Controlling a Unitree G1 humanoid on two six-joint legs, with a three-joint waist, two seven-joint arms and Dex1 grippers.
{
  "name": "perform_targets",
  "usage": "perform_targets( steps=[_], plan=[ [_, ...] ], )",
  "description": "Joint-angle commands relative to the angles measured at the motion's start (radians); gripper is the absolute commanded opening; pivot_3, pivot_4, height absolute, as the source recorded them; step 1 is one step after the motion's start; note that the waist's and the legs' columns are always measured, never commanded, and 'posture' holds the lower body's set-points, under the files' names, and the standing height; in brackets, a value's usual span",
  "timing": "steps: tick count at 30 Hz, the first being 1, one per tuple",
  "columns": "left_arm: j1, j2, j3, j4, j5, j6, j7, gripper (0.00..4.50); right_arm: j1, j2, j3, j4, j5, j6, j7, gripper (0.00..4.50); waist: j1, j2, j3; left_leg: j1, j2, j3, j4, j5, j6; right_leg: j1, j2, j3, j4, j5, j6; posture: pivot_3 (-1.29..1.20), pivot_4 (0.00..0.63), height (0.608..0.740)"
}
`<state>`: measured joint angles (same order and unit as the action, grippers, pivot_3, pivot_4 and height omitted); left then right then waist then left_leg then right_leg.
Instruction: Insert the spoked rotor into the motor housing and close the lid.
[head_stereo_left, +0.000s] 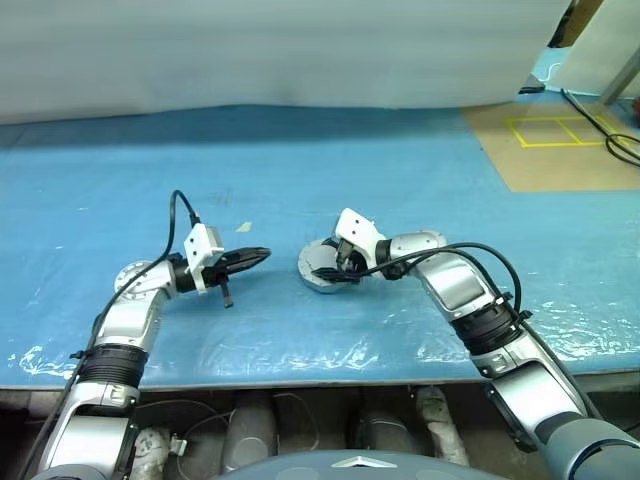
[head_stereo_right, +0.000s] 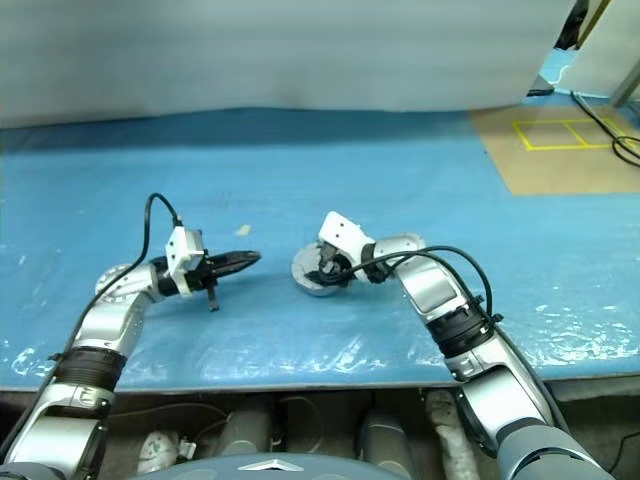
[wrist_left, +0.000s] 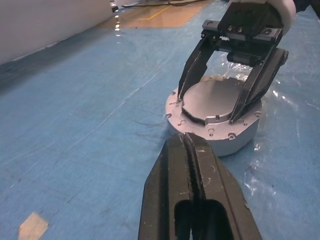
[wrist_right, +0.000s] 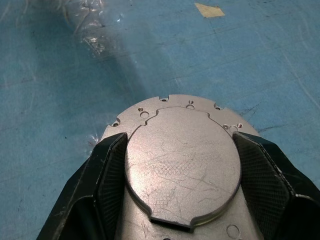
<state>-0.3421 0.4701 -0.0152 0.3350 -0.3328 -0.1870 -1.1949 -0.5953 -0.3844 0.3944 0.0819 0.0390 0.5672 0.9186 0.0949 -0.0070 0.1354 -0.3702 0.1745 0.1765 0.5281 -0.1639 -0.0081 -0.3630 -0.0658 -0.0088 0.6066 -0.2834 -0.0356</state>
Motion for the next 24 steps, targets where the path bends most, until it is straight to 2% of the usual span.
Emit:
perform_targets(
  steps=[1, 8, 16, 24],
  plan=[
    [0.002, -0.018, -0.03, -0.051, -0.001, 0.0, -0.012, 0.05, 0.043, 0.02, 0.033, 0.059, 0.009, 0.05, 0.014, 2.97, -0.011, 0.0, 0.0, -0.001, 0.0, 0.0, 0.0, 0.0, 0.0, -0.001, 0.001, 0.001, 0.0, 0.001, 0.001, 0.0, 0.15, 0.74],
    [-0.045, -0.042, -0.093, 0.032, 0.091, -0.088, -0.001, 0.05, 0.046, 0.047, 0.033, 0.083, -0.003, 0.054, -0.01, 2.97, -0.027, 0.0, 0.0, -0.006, 0.011, -0.001, 0.001, -0.002, -0.005, -0.005, 0.011, -0.002, 0.002, 0.002, 0.0, 0.0, 0.15, 0.74],
    [-0.086, -0.055, -0.106, 0.145, 0.152, -0.158, 0.038, 0.05, 0.058, 0.038, 0.025, 0.069, 0.0, 0.071, -0.023, 2.97, -0.026, 0.0, 0.0, -0.003, 0.011, -0.001, 0.003, -0.003, -0.006, -0.002, 0.011, -0.002, 0.002, 0.002, 0.0, 0.0, 0.15, 0.74],
    [-0.085, -0.099, -0.135, 0.179, 0.185, -0.176, 0.059, 0.05, 0.062, 0.038, 0.021, 0.072, -0.004, 0.074, -0.034, 2.97, -0.023, 0.0, 0.0, -0.002, 0.011, -0.001, 0.003, -0.003, -0.006, -0.001, 0.011, -0.002, 0.002, 0.002, -0.001, 0.0, 0.15, 0.74]
  ],
)
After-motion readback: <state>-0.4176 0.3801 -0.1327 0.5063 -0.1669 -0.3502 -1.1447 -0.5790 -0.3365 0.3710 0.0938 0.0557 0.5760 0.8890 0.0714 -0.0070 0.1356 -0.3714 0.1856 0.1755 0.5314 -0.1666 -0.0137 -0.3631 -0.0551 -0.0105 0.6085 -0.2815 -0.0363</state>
